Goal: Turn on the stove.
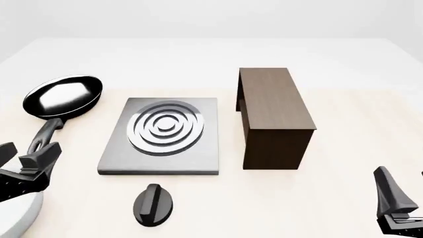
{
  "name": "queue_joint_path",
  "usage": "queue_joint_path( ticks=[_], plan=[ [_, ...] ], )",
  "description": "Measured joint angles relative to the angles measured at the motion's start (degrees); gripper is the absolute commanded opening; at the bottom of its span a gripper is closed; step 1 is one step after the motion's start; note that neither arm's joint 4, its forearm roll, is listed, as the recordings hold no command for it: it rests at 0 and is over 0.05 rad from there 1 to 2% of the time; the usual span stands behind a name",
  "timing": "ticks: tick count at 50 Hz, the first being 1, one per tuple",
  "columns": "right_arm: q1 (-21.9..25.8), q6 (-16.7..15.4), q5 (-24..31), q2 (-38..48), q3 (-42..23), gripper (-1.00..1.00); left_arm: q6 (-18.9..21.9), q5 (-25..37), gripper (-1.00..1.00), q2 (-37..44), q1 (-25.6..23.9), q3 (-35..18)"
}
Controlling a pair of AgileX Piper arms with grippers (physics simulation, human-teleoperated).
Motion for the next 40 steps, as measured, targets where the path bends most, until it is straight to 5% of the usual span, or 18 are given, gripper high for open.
queue_joint_path(
  ticks=[40],
  plan=[
    [0.00, 0.00, 0.00, 0.00, 0.00, 1.00, 1.31, -2.65, 1.00, 11.92, -2.81, 3.21]
  ],
)
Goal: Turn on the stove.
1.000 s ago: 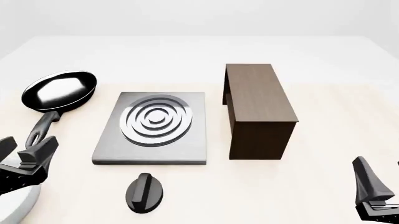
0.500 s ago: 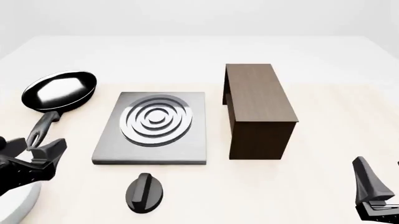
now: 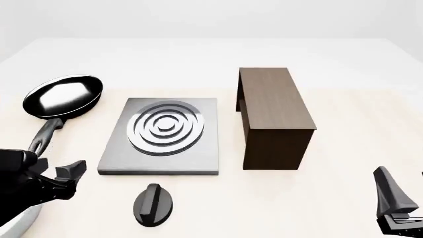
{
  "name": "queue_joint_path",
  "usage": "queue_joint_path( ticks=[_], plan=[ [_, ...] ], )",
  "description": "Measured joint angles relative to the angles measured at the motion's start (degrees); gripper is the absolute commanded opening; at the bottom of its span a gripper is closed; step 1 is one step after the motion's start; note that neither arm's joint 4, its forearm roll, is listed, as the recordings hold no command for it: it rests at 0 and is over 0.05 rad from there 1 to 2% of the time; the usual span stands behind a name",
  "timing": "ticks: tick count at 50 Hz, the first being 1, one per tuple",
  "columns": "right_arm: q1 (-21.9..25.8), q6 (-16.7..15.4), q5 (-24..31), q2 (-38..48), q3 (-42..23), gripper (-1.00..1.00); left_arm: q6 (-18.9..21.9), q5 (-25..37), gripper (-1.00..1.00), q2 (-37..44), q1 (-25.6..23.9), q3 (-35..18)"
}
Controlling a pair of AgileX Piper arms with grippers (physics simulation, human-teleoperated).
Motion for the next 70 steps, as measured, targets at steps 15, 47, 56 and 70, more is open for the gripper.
queue_joint_path(
  ticks=[15, 47, 56, 70],
  plan=[
    [-0.01, 0.00, 0.00, 0.00, 0.00, 1.00, -0.64, -3.34, 1.00, 5.34, -2.50, 2.28],
    [0.00, 0.00, 0.00, 0.00, 0.00, 1.00, -7.69, -10.82, 1.00, 15.86, -10.57, 5.76],
    [0.01, -0.01, -0.01, 0.00, 0.00, 1.00, -9.26, -12.48, 1.00, 17.59, -11.81, 6.76],
    [0.08, -0.08, -0.05, -0.03, 0.00, 1.00, -11.37, -14.34, 1.00, 19.47, -13.48, 7.83]
  ],
)
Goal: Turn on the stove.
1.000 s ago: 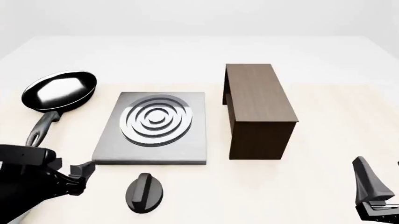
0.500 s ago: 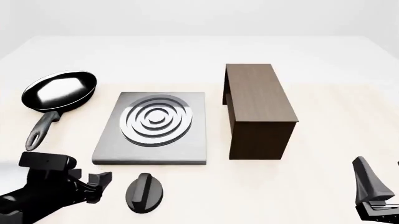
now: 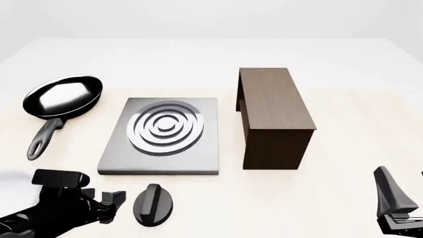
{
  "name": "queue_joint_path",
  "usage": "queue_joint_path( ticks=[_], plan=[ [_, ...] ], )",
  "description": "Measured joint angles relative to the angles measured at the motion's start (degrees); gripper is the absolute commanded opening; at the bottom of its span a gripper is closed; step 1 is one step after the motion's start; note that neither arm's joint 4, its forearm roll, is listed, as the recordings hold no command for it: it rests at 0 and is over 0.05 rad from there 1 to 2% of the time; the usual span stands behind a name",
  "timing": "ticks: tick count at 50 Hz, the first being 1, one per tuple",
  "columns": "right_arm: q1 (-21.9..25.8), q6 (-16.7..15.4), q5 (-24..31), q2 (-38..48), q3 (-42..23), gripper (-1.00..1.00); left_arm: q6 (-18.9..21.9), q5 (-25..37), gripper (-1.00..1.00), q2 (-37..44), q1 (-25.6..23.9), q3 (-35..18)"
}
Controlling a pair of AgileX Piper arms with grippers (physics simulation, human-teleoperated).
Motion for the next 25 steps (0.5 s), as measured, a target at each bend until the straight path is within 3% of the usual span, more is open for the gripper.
queue_joint_path(
  ticks=[25],
  plan=[
    [0.04, -0.02, -0.02, -0.01, 0.00, 1.00, -1.52, -3.89, 1.00, 4.98, -1.30, 1.01]
  ],
)
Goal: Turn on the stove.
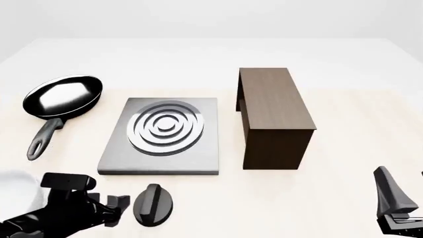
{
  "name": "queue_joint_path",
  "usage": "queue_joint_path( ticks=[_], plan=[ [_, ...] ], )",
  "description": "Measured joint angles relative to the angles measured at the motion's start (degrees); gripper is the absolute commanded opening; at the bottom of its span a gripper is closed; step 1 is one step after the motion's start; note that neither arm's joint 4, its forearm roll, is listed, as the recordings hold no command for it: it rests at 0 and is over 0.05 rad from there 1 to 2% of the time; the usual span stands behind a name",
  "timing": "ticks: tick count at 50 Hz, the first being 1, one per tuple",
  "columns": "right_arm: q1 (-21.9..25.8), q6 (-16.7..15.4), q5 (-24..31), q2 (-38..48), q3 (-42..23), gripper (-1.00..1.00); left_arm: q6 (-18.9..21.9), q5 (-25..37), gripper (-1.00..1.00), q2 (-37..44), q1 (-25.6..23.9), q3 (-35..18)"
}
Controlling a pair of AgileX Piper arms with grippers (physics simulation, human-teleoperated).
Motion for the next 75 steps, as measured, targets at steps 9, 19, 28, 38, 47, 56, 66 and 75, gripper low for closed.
queue_joint_path(
  ticks=[9, 19, 28, 38, 47, 56, 66, 75],
  plan=[
    [0.01, 0.00, 0.00, 0.00, 0.00, 1.00, -0.27, -1.44, 1.00, 2.14, -0.32, 0.02],
    [0.01, -0.01, -0.01, 0.00, 0.00, 1.00, -0.02, -2.80, 1.00, 4.39, -0.48, -0.18],
    [0.02, -0.02, -0.01, -0.01, 0.00, 1.00, -0.03, -4.58, 1.00, 6.78, -1.00, -0.05],
    [0.02, -0.02, -0.02, -0.01, 0.00, 1.00, 0.05, -7.04, 1.00, 9.71, -1.37, 0.46],
    [0.02, -0.03, -0.02, -0.01, 0.00, 1.00, 0.40, -8.86, 1.00, 11.98, -1.48, 0.80],
    [0.02, -0.03, -0.02, -0.01, 0.00, 1.00, 0.72, -9.74, 1.00, 13.18, -1.64, 0.95],
    [0.02, -0.02, -0.02, -0.01, 0.00, 1.00, 0.44, -9.16, 1.00, 12.90, -2.80, 0.62],
    [0.02, -0.02, -0.02, -0.01, 0.00, 1.00, -0.87, -8.57, 1.00, 13.18, -4.70, -0.23]
  ],
)
